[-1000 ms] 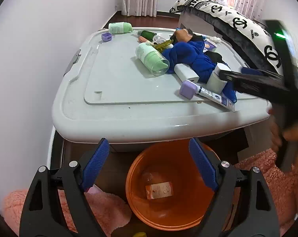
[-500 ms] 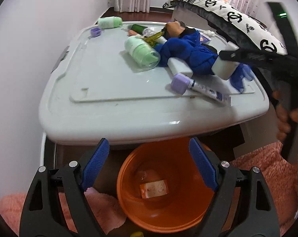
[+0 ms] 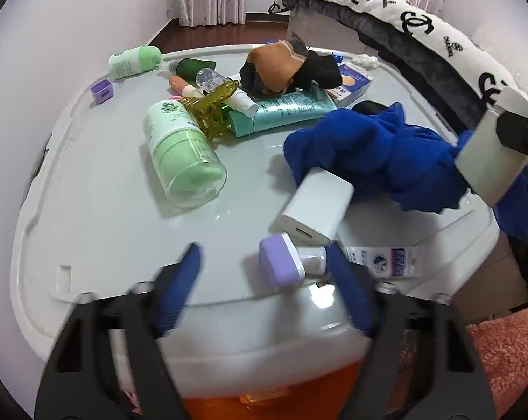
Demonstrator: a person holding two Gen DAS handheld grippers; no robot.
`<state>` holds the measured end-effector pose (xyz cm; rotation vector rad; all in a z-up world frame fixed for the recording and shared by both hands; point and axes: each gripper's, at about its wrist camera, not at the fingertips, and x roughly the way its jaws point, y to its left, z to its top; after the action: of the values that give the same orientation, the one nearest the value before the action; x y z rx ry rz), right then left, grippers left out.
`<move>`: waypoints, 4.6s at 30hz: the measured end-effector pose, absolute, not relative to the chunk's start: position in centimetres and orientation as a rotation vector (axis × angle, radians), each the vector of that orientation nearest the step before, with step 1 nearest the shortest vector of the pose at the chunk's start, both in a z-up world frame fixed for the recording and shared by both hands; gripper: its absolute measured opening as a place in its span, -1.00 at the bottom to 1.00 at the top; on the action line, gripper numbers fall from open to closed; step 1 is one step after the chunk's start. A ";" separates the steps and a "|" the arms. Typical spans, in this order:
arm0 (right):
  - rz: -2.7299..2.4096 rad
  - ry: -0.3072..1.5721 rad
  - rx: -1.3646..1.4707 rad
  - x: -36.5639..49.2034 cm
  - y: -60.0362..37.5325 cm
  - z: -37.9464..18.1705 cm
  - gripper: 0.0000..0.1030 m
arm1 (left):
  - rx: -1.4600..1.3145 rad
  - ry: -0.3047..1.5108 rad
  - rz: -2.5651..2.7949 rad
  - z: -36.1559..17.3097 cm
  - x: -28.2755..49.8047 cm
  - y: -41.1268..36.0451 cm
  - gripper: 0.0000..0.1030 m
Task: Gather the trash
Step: 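Grasp the white pill bottle with the right tool, then grasp the purple-capped tube with the left tool and drop it into the bucket, then grasp the blue scarf with the right tool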
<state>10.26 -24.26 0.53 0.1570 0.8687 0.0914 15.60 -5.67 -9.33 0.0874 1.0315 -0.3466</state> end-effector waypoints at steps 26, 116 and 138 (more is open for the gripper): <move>0.072 1.009 0.185 11.3 -26.2 -4.3 -0.49 | -0.036 0.998 -0.394 -6.8 13.8 -2.1 -0.62; 0.053 0.811 0.310 5.5 -26.9 1.5 -0.12 | -0.014 1.153 -0.429 -8.4 10.9 -4.7 0.54; 0.123 0.786 0.365 3.5 -28.6 2.1 -0.10 | 0.068 1.205 -0.436 -10.2 18.4 -11.7 0.27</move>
<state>3.47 -28.57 2.08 0.3651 0.7856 0.1226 18.41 -11.70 -10.19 0.0678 1.2050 -0.4355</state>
